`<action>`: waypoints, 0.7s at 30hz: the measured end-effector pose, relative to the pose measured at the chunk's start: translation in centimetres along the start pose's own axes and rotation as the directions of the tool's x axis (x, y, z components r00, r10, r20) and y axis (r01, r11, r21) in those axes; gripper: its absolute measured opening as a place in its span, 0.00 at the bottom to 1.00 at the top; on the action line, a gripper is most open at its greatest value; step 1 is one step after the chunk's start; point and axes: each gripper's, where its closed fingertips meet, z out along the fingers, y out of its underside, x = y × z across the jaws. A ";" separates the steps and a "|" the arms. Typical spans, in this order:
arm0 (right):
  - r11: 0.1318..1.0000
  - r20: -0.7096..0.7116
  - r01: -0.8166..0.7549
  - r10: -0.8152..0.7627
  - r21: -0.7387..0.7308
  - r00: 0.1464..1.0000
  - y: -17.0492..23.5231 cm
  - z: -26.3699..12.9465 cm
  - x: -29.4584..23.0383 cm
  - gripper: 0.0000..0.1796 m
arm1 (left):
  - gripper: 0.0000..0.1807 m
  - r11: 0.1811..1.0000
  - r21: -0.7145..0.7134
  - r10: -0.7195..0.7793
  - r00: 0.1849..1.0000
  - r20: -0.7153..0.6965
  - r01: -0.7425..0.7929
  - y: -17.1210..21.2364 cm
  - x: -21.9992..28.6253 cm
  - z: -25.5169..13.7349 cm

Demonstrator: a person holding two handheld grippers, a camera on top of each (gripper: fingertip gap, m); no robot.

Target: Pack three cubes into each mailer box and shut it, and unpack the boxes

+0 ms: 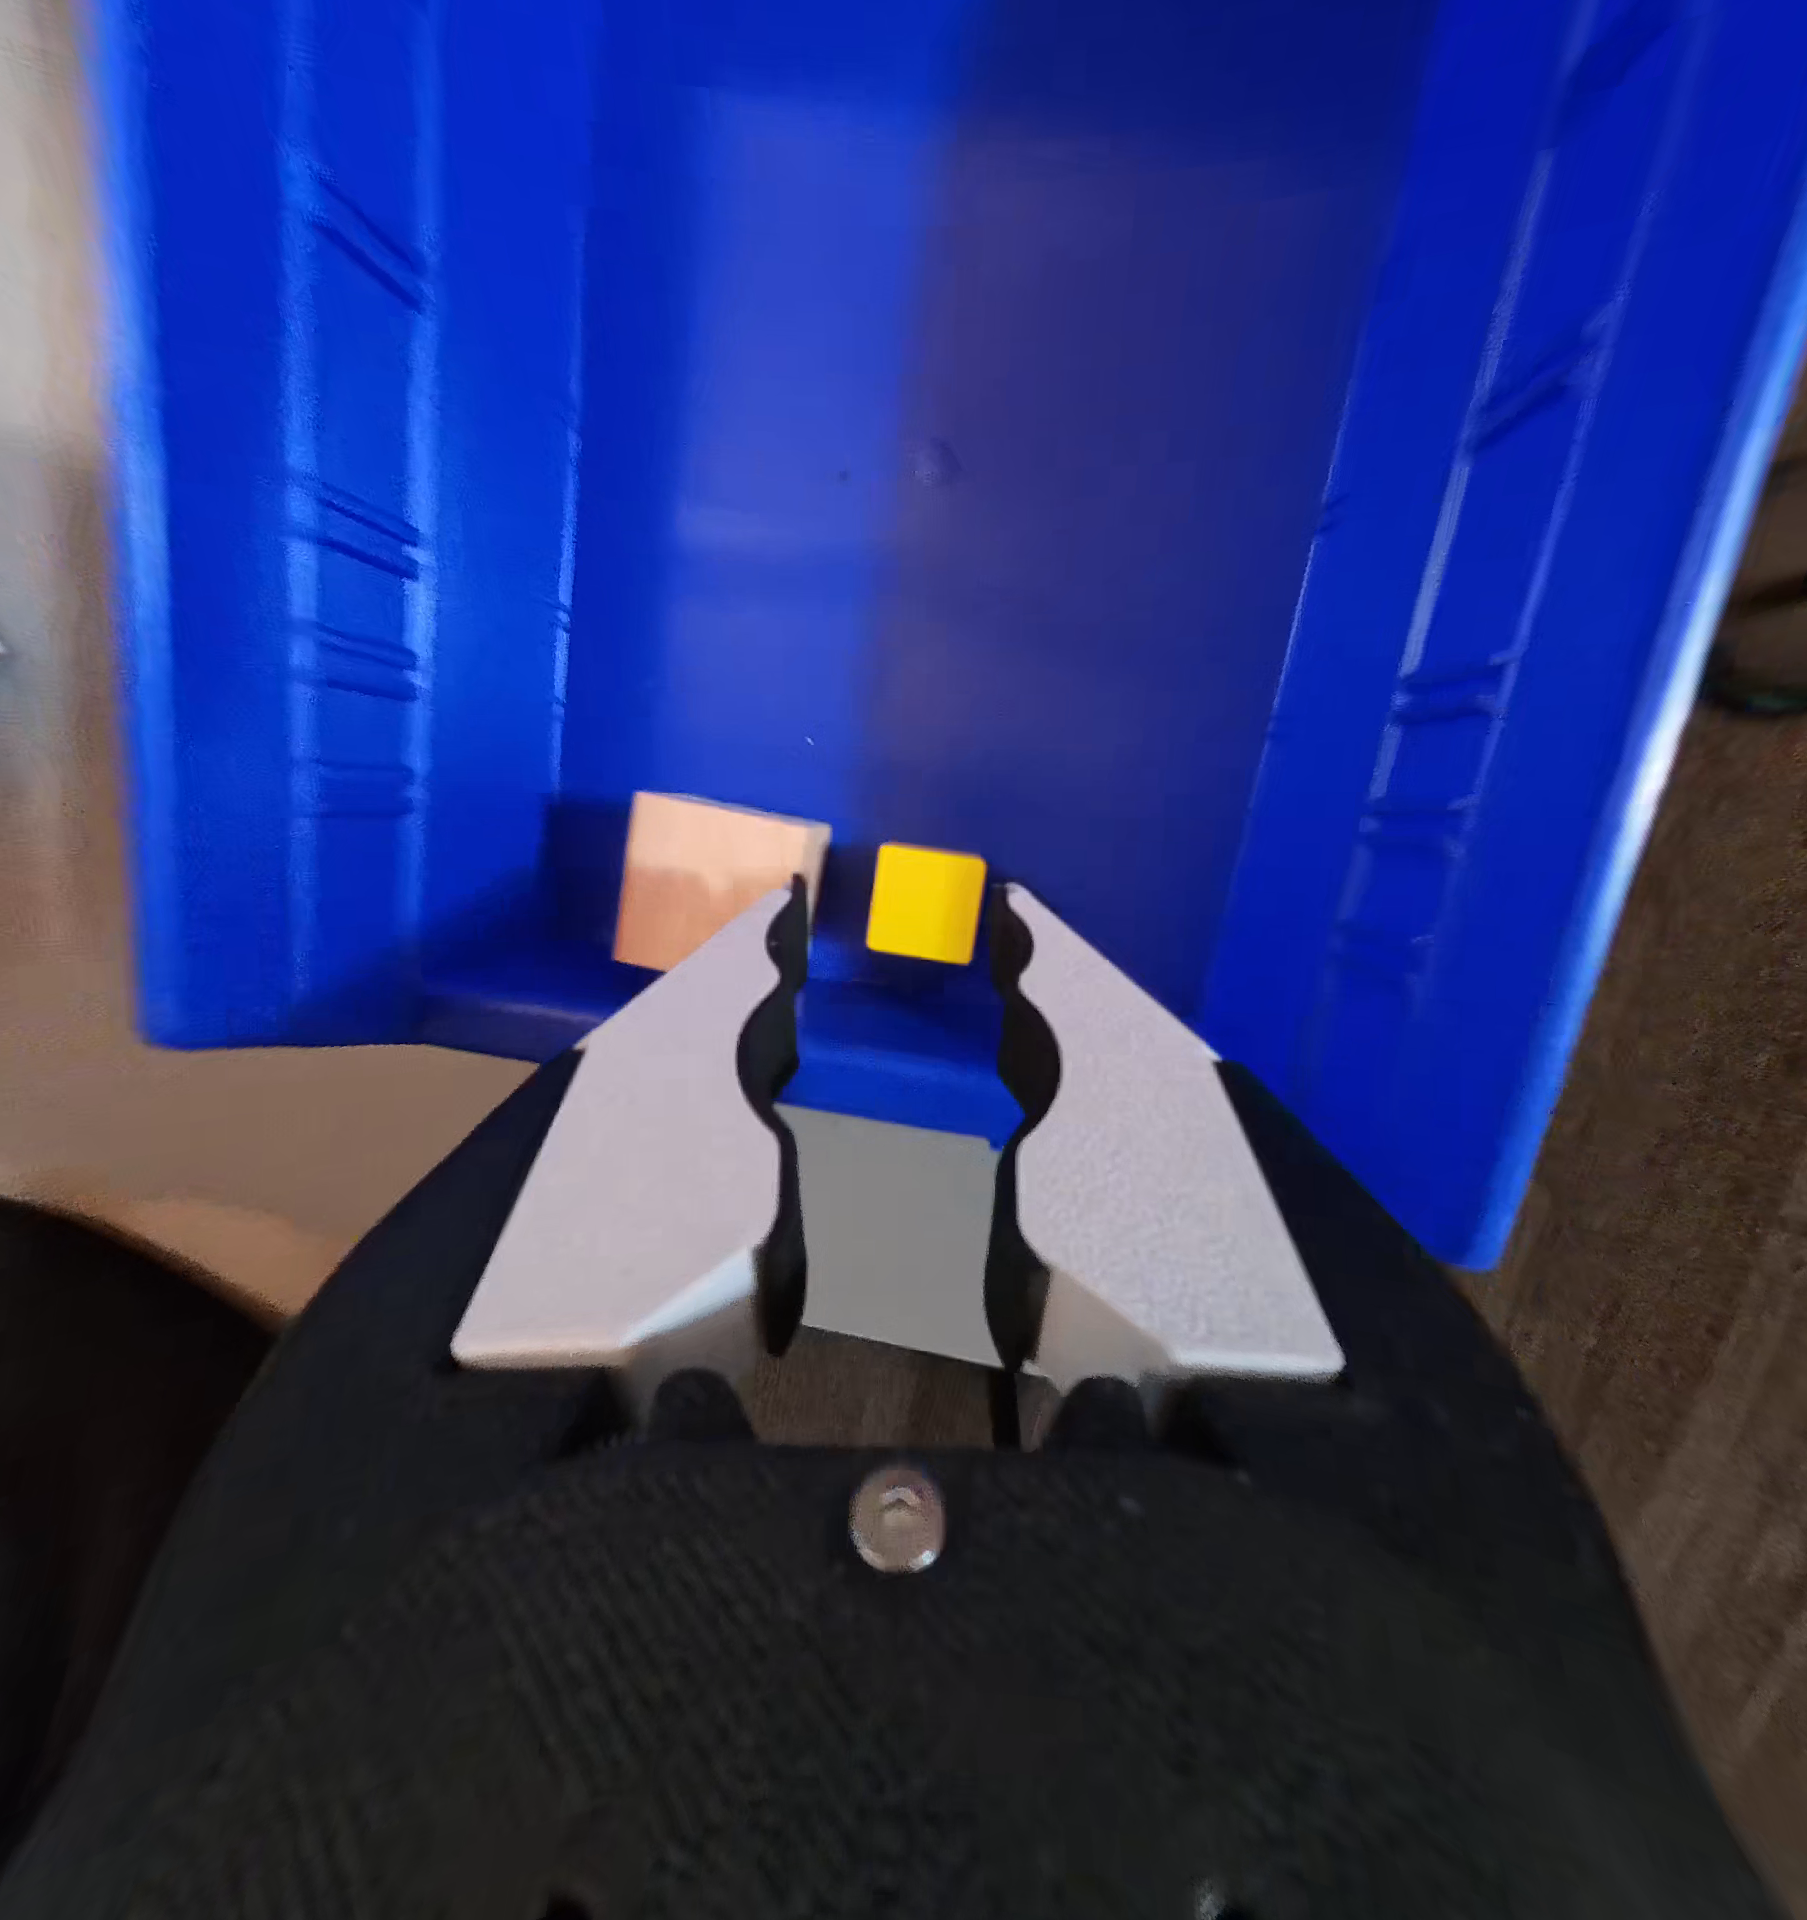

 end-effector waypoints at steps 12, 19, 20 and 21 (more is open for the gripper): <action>0.794 0.411 0.386 -0.584 0.470 0.701 -7.2 -2.7 -29.2 0.17 | 0.27 0.992 0.038 -0.121 0.992 -0.018 0.122 -0.5 -0.6 -0.3; 0.794 0.457 0.522 -0.607 0.311 0.650 -4.2 6.7 -38.8 0.22 | 0.27 0.989 0.028 -0.143 0.989 -0.021 0.144 -0.3 -0.5 -0.4; 0.793 0.444 0.539 -0.607 0.284 0.659 -4.0 7.6 -39.2 0.22 | 0.27 0.987 0.031 -0.154 0.988 -0.025 0.155 -0.3 -0.5 -0.4; 0.788 0.424 0.556 -0.613 0.265 0.667 -3.9 8.3 -39.5 0.22 | 0.27 0.985 0.030 -0.167 0.986 -0.029 0.168 -0.3 -0.6 -0.4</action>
